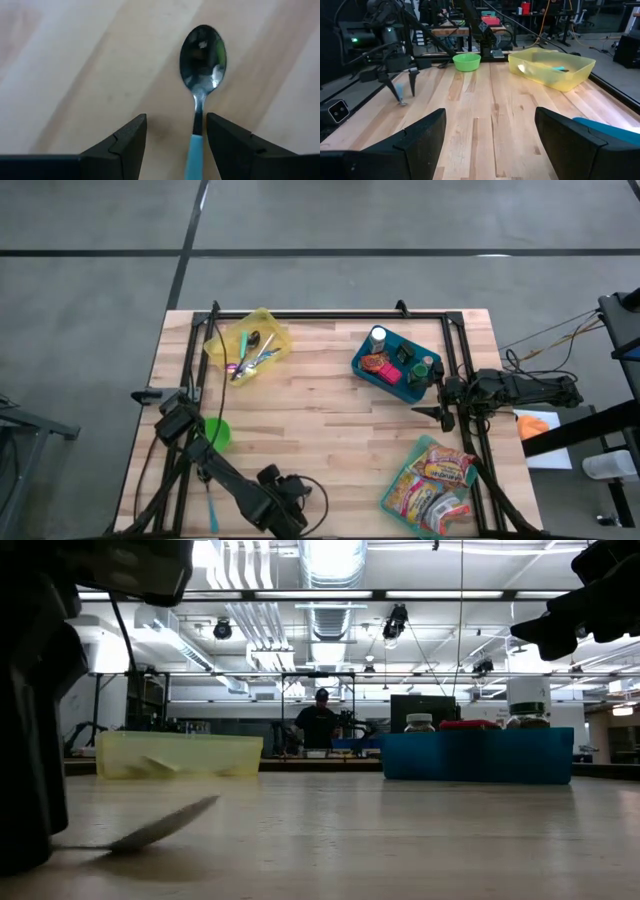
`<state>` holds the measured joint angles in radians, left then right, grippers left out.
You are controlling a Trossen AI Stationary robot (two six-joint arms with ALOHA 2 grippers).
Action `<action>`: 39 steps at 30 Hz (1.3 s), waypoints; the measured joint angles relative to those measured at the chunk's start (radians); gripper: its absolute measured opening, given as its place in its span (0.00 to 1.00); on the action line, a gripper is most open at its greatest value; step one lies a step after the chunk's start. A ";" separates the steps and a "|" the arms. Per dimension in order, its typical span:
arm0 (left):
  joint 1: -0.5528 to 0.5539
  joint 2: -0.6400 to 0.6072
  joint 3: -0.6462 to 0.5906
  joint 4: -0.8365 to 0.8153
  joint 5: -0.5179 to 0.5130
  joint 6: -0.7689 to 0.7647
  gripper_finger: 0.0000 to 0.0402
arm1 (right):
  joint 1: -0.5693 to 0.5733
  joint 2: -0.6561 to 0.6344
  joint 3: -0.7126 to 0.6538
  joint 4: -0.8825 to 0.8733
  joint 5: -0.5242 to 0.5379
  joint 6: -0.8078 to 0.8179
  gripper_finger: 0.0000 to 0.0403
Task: Pick & Place Food Item
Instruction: Put the blue spoon into the yellow bin
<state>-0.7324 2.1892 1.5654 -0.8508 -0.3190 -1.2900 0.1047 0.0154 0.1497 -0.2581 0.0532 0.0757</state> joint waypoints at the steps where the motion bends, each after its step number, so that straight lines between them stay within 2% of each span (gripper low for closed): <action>1: 0.003 -0.001 0.000 -0.010 0.001 0.000 0.51 | 0.000 0.000 0.000 0.000 0.000 0.000 0.75; 16: 0.054 -0.002 -0.001 -0.164 -0.021 -0.098 0.51 | 0.000 0.000 0.000 0.000 0.000 0.000 0.75; 31: 0.060 -0.002 -0.004 -0.091 -0.002 -0.289 0.51 | 0.000 0.000 0.000 0.000 0.000 0.000 0.75; 34: 0.059 -0.002 -0.004 -0.087 -0.001 -0.297 0.47 | 0.000 0.000 0.000 0.000 0.000 0.002 0.75; 39: 0.059 -0.002 -0.003 -0.083 0.002 -0.301 0.33 | 0.000 0.000 0.000 0.000 0.000 0.002 0.75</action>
<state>-0.6735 2.1876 1.5623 -0.9336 -0.3168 -1.5906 0.1043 0.0154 0.1497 -0.2581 0.0533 0.0773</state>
